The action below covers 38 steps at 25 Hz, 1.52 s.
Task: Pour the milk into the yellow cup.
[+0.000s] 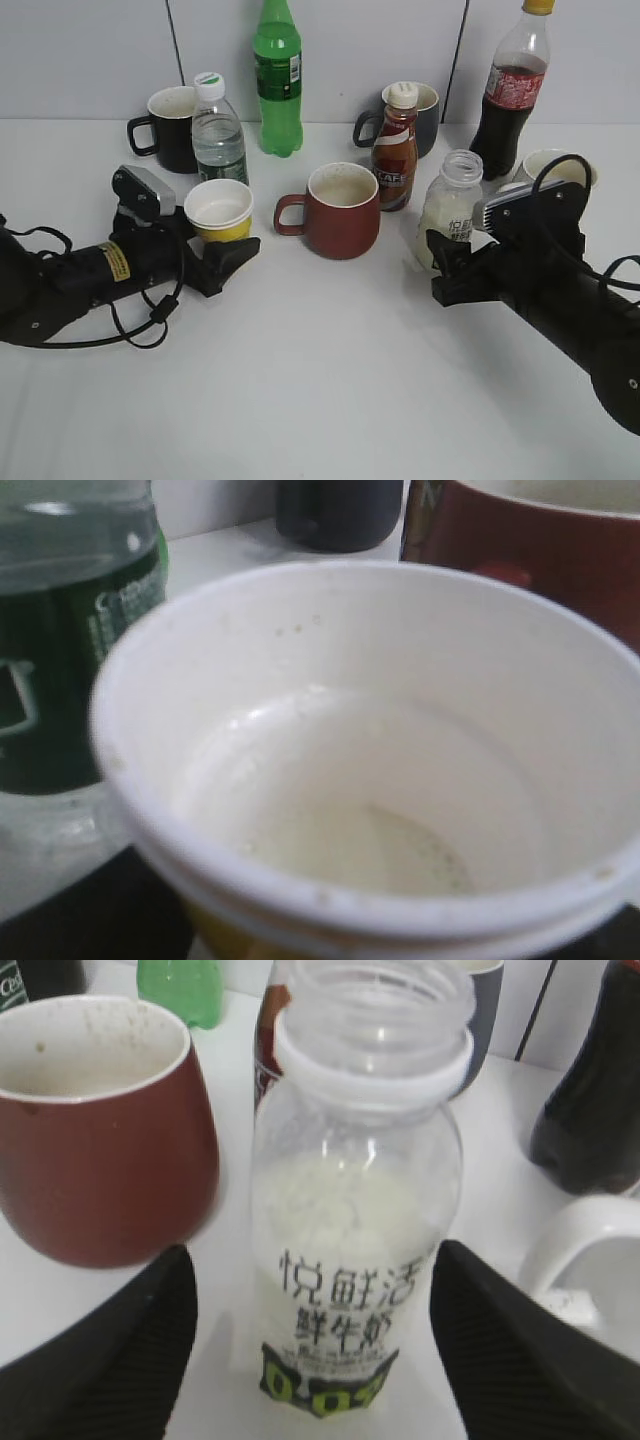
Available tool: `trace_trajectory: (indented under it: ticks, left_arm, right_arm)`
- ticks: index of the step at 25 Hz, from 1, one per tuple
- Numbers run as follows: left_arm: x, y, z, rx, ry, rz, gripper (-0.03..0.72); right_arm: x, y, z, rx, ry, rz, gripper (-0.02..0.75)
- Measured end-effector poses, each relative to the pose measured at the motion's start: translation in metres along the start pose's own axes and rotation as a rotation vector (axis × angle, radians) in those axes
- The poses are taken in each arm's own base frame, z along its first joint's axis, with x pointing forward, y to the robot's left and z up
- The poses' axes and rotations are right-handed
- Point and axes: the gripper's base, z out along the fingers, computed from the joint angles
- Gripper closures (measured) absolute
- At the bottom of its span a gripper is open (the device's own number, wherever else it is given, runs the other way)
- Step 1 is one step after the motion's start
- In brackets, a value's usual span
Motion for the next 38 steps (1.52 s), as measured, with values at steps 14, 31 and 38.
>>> trace_trajectory:
  ticks: [14,31,38]
  left_arm:
    - [-0.015,0.0,-0.001,0.001,-0.025,0.028,0.283]
    - [-0.04,-0.006,-0.013,0.014,-0.065,0.067,0.286]
    - [-0.039,-0.008,-0.013,0.031,-0.06,0.076,0.286]
  right_arm:
    - [-0.004,-0.002,0.023,0.004,0.087,0.021,0.188]
    - [0.003,-0.023,0.044,-0.043,0.12,0.04,0.188]
    - [0.015,-0.019,0.062,-0.072,0.074,0.031,0.186]
